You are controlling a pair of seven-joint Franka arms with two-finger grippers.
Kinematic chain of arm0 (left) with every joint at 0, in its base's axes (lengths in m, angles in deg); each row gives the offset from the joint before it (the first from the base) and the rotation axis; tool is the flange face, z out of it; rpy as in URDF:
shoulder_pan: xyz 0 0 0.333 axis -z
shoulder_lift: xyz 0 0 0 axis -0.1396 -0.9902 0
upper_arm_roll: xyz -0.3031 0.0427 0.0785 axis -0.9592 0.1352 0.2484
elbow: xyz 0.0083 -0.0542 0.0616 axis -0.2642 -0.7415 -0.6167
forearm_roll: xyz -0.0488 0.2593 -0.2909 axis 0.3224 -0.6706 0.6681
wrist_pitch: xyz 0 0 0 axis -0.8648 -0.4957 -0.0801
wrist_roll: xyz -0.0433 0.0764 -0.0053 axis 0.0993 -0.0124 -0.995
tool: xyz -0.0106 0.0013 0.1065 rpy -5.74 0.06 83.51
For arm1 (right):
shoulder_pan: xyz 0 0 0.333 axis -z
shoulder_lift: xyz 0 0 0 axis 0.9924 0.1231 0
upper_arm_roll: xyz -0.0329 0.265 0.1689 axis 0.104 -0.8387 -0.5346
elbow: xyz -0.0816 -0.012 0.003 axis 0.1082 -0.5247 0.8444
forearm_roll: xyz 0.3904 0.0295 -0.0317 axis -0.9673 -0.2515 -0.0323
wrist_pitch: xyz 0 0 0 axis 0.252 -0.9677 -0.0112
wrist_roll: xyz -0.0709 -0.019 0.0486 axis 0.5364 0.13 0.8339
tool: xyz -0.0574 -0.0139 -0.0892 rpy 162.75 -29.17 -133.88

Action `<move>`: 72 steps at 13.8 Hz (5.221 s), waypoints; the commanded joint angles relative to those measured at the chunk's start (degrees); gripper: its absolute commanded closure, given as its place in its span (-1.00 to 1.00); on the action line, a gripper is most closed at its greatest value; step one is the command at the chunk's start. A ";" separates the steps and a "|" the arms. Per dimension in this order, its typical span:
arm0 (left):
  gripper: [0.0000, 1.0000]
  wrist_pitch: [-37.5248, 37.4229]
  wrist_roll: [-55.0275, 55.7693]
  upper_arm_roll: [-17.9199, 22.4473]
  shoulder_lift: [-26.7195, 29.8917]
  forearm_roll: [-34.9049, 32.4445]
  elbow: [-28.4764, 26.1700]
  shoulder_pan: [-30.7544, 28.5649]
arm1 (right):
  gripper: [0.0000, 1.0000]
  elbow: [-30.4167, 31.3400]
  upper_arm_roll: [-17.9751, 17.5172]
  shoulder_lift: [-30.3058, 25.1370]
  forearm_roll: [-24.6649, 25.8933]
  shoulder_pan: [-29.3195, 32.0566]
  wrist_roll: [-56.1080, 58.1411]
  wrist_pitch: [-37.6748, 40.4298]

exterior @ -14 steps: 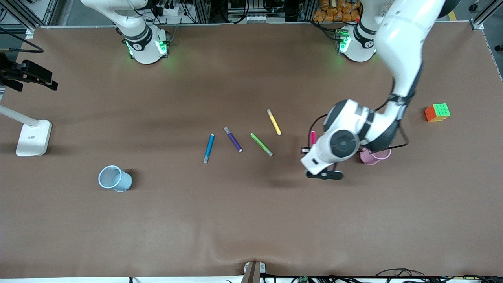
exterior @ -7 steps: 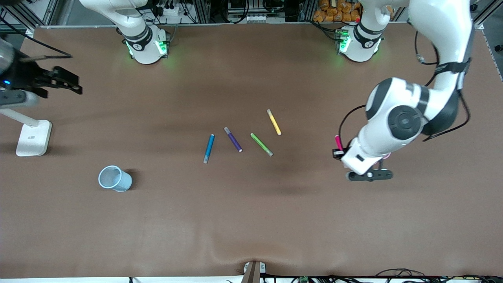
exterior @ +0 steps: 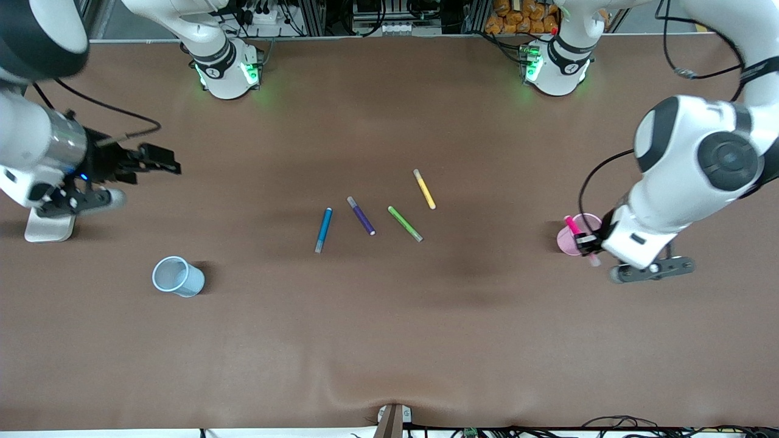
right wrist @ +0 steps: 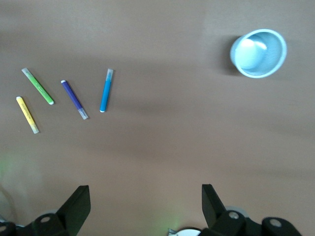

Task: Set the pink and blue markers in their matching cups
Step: 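Carry the pink marker over the pink cup while the right gripper reaches, then grasp the blue marker with the right gripper while the left gripper lowers, then drop the pink marker into the pink cup while the right gripper carries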

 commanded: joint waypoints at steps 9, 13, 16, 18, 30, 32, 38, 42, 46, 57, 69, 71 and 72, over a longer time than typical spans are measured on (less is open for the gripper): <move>1.00 25.23 -0.22 -0.72 18.15 -2.69 -33.57 -5.29 | -1.00 -1.35 0.20 18.78 -1.02 -14.22 -0.32 -17.41; 1.00 30.10 -2.41 -0.72 19.21 -3.04 -35.80 -7.67 | -1.00 -0.91 0.38 21.18 -0.32 -15.20 -0.14 -22.03; 1.00 34.83 -2.41 -0.72 18.77 -2.95 -38.69 -8.55 | -1.00 0.05 0.64 23.64 0.39 -15.29 -8.70 -25.78; 1.00 39.49 -2.68 -0.63 17.20 -3.30 -40.19 -9.42 | -1.00 3.64 0.64 23.90 0.65 -16.95 -18.03 -32.63; 1.00 51.28 -2.50 -0.72 10.69 -9.19 -42.03 -11.27 | -1.00 15.53 0.73 25.49 3.55 -23.20 -25.10 -49.27; 1.00 54.00 -2.59 -0.63 10.42 -9.19 -44.32 -11.36 | -1.00 15.53 0.64 26.18 3.64 -23.38 -25.10 -49.27; 1.00 54.46 -2.59 -0.46 8.67 -9.19 -45.03 -11.45 | -1.00 15.44 0.73 27.33 3.64 -23.64 -25.19 -49.71; 1.00 54.37 -2.59 -0.46 8.05 -9.19 -45.12 -11.45 | -1.00 15.44 0.73 27.51 3.81 -25.05 -31.08 -51.38; 0.31 54.37 -2.50 -0.46 7.26 -9.19 -44.86 -11.45 | -1.00 15.44 0.73 28.03 5.22 -24.70 -31.08 -51.82; -1.00 46.22 -4.87 -0.28 8.49 -9.28 -39.15 -11.45 | 1.00 15.53 0.73 28.21 5.40 -23.91 -30.55 -52.53; -1.00 17.30 -9.97 -0.90 8.22 -8.67 -18.32 -10.48 | 1.00 15.18 0.73 18.20 5.40 -15.56 -2.20 -46.03; -1.00 12.64 -9.97 -2.29 8.22 -8.49 -16.21 -10.65 | 1.00 14.56 0.64 15.83 5.22 -13.37 5.27 -44.88; -1.00 10.62 -9.97 -2.65 8.31 -7.88 -15.16 -10.66 | 1.00 14.39 0.56 14.77 5.05 -12.40 8.35 -44.88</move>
